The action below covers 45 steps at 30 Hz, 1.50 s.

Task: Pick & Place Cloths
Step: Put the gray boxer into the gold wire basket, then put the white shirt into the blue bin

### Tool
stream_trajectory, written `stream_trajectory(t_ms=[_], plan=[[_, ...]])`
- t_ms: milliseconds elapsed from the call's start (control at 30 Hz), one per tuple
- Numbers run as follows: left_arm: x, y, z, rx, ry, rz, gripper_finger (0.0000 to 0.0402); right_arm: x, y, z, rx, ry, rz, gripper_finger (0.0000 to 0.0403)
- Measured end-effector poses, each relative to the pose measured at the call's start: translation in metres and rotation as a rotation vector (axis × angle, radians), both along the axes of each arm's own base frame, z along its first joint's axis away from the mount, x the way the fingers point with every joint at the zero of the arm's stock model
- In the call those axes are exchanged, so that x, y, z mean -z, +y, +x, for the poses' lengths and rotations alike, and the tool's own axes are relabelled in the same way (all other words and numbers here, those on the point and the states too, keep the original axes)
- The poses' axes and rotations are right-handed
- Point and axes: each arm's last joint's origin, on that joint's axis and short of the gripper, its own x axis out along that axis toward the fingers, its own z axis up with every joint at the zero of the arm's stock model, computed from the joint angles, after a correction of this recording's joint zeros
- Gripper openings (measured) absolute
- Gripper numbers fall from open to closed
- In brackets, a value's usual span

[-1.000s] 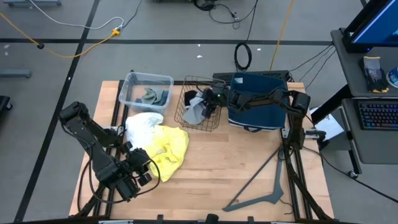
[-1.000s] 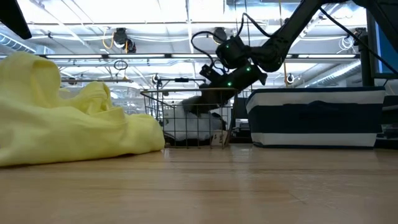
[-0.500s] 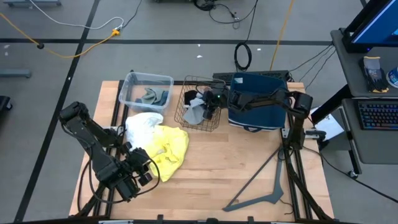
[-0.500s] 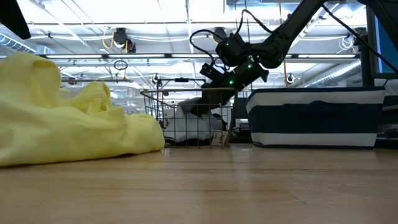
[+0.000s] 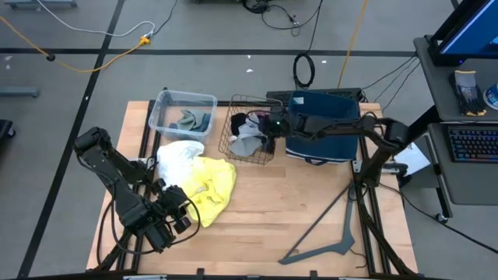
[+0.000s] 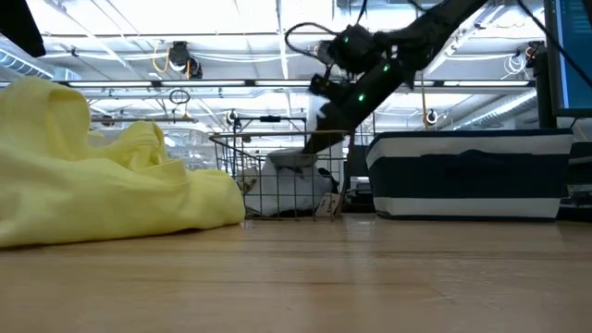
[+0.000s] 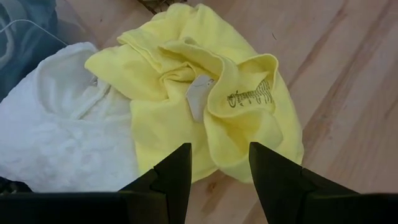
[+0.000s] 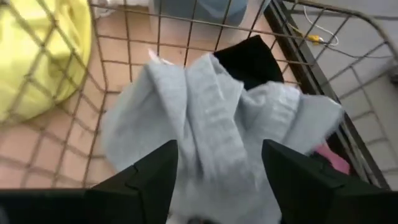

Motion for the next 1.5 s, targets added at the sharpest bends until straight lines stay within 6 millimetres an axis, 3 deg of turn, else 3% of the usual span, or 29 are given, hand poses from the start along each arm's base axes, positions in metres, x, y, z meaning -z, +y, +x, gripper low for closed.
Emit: stream_trajectory(t_ms=[367, 667, 800, 1067, 1500], plan=[[0.000, 0.012, -0.007, -0.154, 0.016, 0.052, 0.0161, -0.061, 0.037, -0.020, -0.090, -0.111, -0.088, 0.0227], [0.047, 0.020, -0.023, -0.163, 0.275, 0.027, 0.0161, -0.093, 0.067, -0.033, -0.185, -0.209, -0.141, 0.0228], [0.062, 0.015, -0.031, -0.121, 0.329, -0.019, 0.0161, -0.099, 0.073, -0.036, -0.203, -0.227, -0.152, 0.0225], [0.063, 0.004, -0.042, -0.053, 0.284, -0.003, 0.0161, -0.097, 0.073, -0.036, -0.202, -0.225, -0.152, 0.0224], [0.101, -0.013, -0.037, 0.011, 0.376, 0.182, 0.0161, -0.090, 0.073, -0.037, -0.197, -0.213, -0.140, 0.0224]])
